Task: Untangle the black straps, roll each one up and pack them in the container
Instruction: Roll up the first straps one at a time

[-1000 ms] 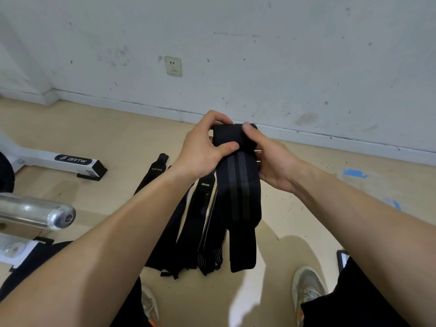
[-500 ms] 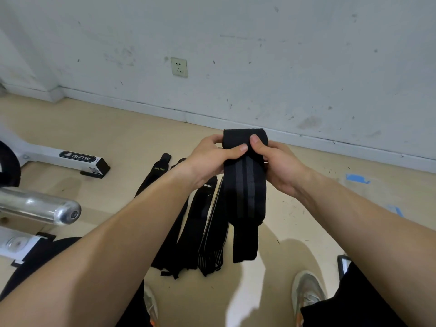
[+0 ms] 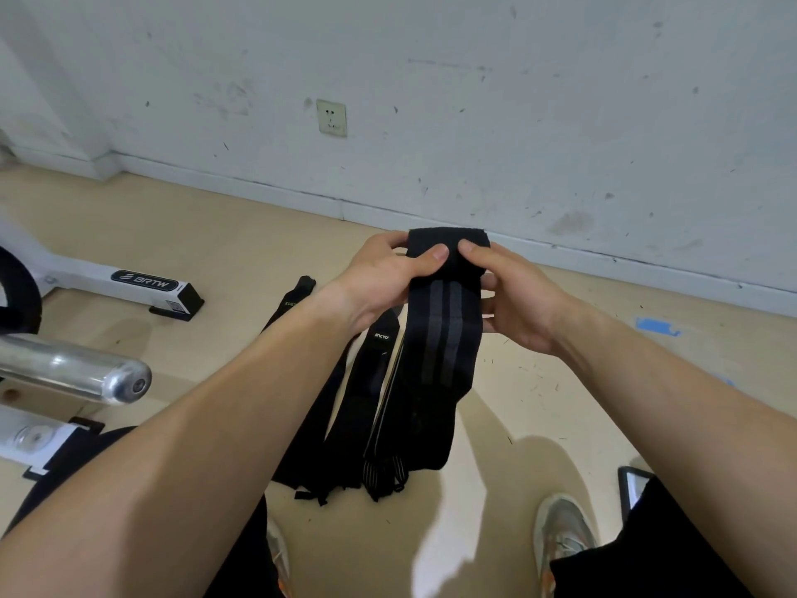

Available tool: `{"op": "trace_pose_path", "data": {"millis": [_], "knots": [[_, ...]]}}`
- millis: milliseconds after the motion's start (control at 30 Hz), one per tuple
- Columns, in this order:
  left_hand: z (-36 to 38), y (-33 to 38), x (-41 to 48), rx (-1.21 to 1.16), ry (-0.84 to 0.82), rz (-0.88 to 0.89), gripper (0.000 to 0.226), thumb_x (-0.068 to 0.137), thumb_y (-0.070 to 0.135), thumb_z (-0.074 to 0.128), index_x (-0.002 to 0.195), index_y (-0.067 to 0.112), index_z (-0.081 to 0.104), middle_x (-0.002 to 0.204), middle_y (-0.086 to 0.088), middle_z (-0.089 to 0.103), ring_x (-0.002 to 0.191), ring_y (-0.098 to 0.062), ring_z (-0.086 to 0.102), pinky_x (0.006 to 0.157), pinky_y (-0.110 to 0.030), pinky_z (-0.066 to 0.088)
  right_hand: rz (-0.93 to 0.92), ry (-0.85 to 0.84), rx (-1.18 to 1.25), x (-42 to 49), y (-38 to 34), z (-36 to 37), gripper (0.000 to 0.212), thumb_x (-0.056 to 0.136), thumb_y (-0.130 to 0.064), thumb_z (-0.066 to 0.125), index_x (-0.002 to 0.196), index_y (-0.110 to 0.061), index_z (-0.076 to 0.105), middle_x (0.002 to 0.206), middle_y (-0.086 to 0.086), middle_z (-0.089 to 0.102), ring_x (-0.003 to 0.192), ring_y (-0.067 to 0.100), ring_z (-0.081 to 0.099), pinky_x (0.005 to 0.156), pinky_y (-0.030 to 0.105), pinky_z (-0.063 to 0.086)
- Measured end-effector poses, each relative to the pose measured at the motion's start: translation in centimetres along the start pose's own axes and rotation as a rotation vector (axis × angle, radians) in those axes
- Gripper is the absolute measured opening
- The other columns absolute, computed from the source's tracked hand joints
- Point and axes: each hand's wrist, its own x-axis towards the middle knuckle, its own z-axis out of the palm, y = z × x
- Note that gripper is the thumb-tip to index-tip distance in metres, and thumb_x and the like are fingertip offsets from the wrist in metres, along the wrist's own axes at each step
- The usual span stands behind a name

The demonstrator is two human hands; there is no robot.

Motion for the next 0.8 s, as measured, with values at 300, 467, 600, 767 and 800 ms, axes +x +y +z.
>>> {"op": "trace_pose_path", "data": {"millis": [300, 467, 600, 767, 800], "knots": [[-0.15, -0.31, -0.11, 0.032, -0.005, 0.018, 0.043, 0.088, 0.005, 0.078, 0.127, 0.008, 0.061, 0.116, -0.023, 0.072, 0.100, -0.035, 0.075, 0.088, -0.049, 0.062, -0.058, 0.057, 0.029, 0.36, 0.32, 0.06, 0.035, 0.098, -0.038, 0.063, 0.127, -0.019, 0.065, 0.118, 0.007, 0.073, 0.103, 0.027, 0.073, 0.091, 0.045, 0.060], [-0.05, -0.28, -0.42, -0.013, -0.036, -0.031, 0.051, 0.088, -0.001, 0.075, 0.134, 0.010, 0.055, 0.114, -0.023, 0.074, 0.096, -0.032, 0.077, 0.077, -0.036, 0.063, -0.086, 0.066, 0.065, 0.50, 0.60, -0.08, 0.031, 0.098, -0.024, 0.065, 0.128, -0.015, 0.063, 0.117, 0.007, 0.073, 0.103, 0.028, 0.073, 0.088, 0.042, 0.060], [0.14, -0.24, -0.51, -0.087, -0.061, -0.067, 0.056, 0.088, -0.004, 0.074, 0.138, 0.012, 0.052, 0.110, -0.023, 0.074, 0.093, -0.029, 0.077, 0.076, -0.035, 0.064, -0.123, 0.039, 0.105, 0.47, 0.47, -0.30, 0.033, 0.098, -0.014, 0.063, 0.131, -0.012, 0.059, 0.113, 0.014, 0.074, 0.104, 0.029, 0.073, 0.089, 0.039, 0.060], [0.13, 0.13, -0.57, -0.162, -0.091, -0.102, 0.055, 0.087, -0.006, 0.074, 0.136, 0.011, 0.056, 0.108, -0.014, 0.076, 0.096, -0.027, 0.077, 0.076, -0.034, 0.064, -0.145, 0.034, 0.109, 0.40, 0.49, -0.60, 0.033, 0.098, -0.008, 0.063, 0.130, -0.014, 0.060, 0.105, 0.010, 0.074, 0.097, 0.024, 0.074, 0.084, 0.032, 0.060], [0.11, 0.24, -0.62, -0.170, -0.094, -0.108, 0.051, 0.087, -0.004, 0.075, 0.133, 0.010, 0.059, 0.108, -0.013, 0.076, 0.096, -0.026, 0.077, 0.077, -0.033, 0.063, -0.150, 0.028, 0.111, 0.43, 0.53, -0.69, 0.034, 0.097, -0.007, 0.062, 0.131, -0.014, 0.060, 0.106, 0.010, 0.074, 0.098, 0.024, 0.074, 0.085, 0.033, 0.060]]}}
